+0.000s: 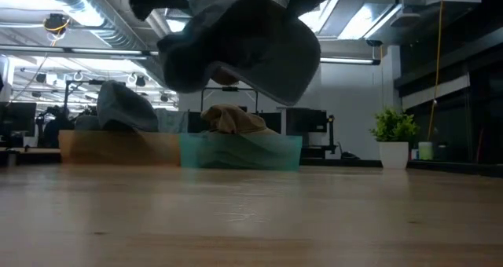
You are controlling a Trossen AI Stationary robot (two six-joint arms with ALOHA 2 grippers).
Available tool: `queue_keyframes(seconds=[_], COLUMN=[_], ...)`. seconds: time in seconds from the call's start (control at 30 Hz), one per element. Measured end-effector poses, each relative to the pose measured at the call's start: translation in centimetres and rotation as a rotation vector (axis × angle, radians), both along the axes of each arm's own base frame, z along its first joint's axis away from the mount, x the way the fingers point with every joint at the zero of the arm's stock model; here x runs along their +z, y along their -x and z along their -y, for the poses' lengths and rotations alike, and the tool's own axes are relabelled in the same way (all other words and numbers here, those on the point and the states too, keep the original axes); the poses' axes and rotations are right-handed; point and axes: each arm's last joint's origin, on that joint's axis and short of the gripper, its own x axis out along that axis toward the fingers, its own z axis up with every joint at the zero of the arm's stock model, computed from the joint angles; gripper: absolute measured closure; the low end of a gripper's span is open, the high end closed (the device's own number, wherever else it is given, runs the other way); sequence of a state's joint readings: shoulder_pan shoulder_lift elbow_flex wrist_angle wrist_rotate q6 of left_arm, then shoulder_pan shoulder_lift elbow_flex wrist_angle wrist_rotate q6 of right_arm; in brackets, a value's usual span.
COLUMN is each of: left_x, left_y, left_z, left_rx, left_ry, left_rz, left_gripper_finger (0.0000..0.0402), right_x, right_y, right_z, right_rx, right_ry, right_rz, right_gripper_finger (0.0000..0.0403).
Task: Pick & Place hat
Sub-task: Put the gray cap into the orange bin
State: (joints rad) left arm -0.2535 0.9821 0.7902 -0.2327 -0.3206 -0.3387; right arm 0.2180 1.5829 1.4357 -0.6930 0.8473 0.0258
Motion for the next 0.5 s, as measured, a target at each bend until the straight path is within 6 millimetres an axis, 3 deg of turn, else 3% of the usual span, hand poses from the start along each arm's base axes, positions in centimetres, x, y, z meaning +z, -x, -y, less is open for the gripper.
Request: queue_keyframes(seconds=[0.2, 0.5], left_x=[0.7, 2.3], left_y=[-0.2, -0.5], left_z=[-0.2, -0.5], left_rx=[-0.002, 0.153], left_ry=[-0.250, -0.266], left_rz=[0.044, 0.203], left_gripper_finger=[0.0185, 0.0185], right_x=[0.3, 0.3], right_y=[-0.4, -0.4], right_z=[-0.1, -0.1], right_rx=[0.036, 0.048], right_ry=[0.020, 0.033], right_rz=[0.018, 0.003], right_gripper_finger=[0.0384, 0.0384])
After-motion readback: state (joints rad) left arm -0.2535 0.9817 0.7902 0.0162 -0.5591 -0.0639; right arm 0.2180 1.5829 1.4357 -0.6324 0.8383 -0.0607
